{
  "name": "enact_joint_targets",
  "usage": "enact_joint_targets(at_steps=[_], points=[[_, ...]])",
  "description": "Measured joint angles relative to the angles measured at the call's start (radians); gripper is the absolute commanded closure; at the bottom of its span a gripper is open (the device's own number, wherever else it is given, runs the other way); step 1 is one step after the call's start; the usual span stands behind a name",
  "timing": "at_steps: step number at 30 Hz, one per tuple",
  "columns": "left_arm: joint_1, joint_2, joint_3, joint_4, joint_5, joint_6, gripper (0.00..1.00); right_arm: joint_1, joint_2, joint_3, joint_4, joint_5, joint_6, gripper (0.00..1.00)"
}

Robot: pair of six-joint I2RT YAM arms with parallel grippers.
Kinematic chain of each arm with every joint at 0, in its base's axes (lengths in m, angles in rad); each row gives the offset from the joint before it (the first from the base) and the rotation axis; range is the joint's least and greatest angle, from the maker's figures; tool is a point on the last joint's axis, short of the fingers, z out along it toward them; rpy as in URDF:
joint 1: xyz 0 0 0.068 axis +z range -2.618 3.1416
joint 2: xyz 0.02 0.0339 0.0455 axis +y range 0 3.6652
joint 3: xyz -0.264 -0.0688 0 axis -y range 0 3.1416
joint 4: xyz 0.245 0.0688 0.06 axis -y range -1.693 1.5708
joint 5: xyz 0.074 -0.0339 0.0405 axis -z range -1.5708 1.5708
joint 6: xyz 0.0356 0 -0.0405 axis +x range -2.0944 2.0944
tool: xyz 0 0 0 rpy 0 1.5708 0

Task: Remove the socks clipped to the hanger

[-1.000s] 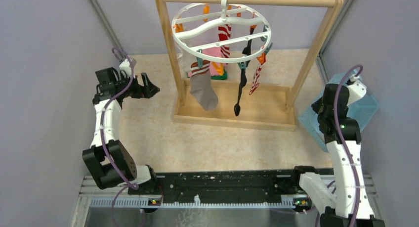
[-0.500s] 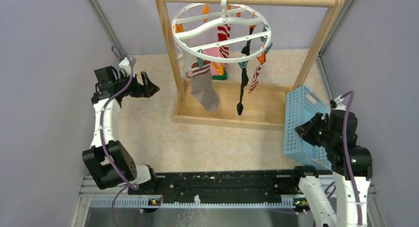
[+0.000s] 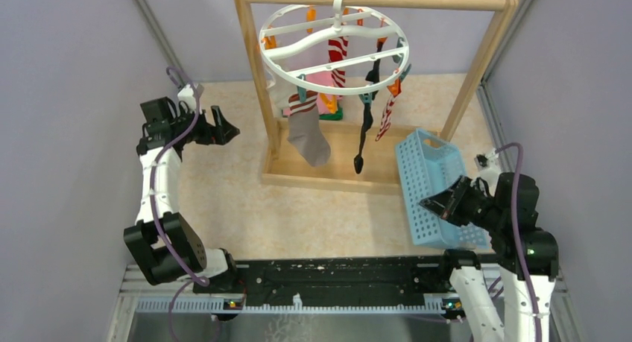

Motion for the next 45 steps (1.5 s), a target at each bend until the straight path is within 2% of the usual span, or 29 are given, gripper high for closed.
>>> enact_joint_targets(at_steps=[3, 6, 8, 15, 18, 21, 24, 28, 32, 35, 40, 41, 42, 43, 45], points=[[0.0, 0.002, 0.017, -0.006, -0.001, -0.003, 0.01, 0.029, 0.008, -0.078, 0.082, -0.081, 0.025, 1.0], [0.0, 0.013, 0.035, -0.006, -0.004, -0.002, 0.01, 0.136, 0.084, -0.133, 0.148, -0.137, 0.029, 1.0], [0.0, 0.019, 0.039, -0.007, -0.007, -0.002, 0.01, 0.222, 0.144, -0.146, 0.218, -0.121, 0.034, 1.0], [0.0, 0.029, 0.039, -0.014, -0.012, -0.001, 0.01, 0.782, 0.356, -0.153, 0.491, 0.12, 0.068, 1.0], [0.0, 0.029, 0.039, -0.014, -0.011, -0.001, 0.01, 0.935, 0.438, -0.152, 0.565, 0.177, 0.056, 1.0], [0.0, 0.029, 0.039, -0.014, -0.011, -0.001, 0.01, 1.009, 0.458, -0.156, 0.599, 0.231, 0.045, 1.0], [0.0, 0.029, 0.039, -0.014, -0.012, -0.001, 0.01, 1.076, 0.405, -0.209, 0.656, 0.295, 0.04, 1.0], [0.0, 0.029, 0.039, -0.017, -0.011, 0.0, 0.01, 1.248, 0.341, -0.285, 0.683, 0.336, 0.034, 1.0], [0.0, 0.029, 0.039, -0.028, -0.011, 0.002, 0.01, 1.392, 0.412, -0.291, 0.681, 0.385, 0.002, 1.0], [0.0, 0.029, 0.039, -0.034, -0.011, 0.002, 0.01, 1.434, 0.509, -0.279, 0.684, 0.428, -0.068, 1.0], [0.0, 0.028, 0.039, -0.039, -0.011, 0.002, 0.01, 1.434, 0.591, -0.257, 0.711, 0.508, -0.206, 1.0], [0.0, 0.028, 0.039, -0.039, -0.011, 0.002, 0.01, 1.434, 0.597, -0.256, 0.725, 0.523, -0.243, 0.92], [0.0, 0.028, 0.039, -0.039, -0.011, 0.002, 0.01, 1.434, 0.6, -0.256, 0.732, 0.531, -0.264, 0.79], [0.0, 0.028, 0.039, -0.039, -0.011, 0.002, 0.01, 1.432, 0.604, -0.256, 0.741, 0.539, -0.286, 0.61], [0.0, 0.028, 0.039, -0.04, -0.011, 0.002, 0.01, 1.426, 0.616, -0.256, 0.756, 0.548, -0.314, 0.4]])
